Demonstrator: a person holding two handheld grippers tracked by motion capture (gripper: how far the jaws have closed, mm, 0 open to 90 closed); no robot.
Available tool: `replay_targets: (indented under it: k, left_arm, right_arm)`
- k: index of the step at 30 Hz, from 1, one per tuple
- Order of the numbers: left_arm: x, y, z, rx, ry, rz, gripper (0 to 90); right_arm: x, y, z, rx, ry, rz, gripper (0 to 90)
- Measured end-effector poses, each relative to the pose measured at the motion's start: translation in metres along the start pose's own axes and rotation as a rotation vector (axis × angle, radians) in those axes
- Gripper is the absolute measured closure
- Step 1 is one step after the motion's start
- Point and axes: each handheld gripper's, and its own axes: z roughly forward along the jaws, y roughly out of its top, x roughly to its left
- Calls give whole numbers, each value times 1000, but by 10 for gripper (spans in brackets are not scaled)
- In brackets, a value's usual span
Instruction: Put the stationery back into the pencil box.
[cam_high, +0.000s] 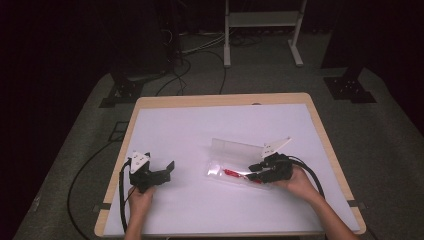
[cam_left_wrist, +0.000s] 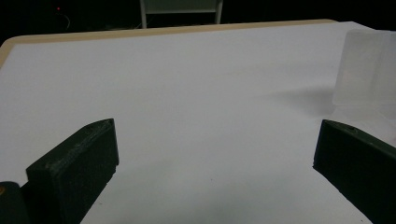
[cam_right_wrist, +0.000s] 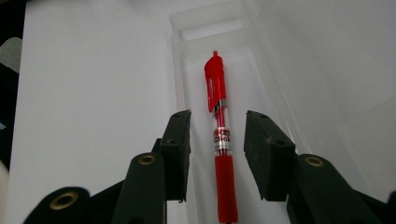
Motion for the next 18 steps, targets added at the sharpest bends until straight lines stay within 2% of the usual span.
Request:
replay_targets:
  k: [11,18]
  left_arm:
    - [-1,0,0,4,0,4,0]
    - [-1,0,0,4,-1,4,0]
  right_arm:
    - [5,-6,-17,-35,-12,15,560]
    - [6,-11,-24,-36,-16,21,542]
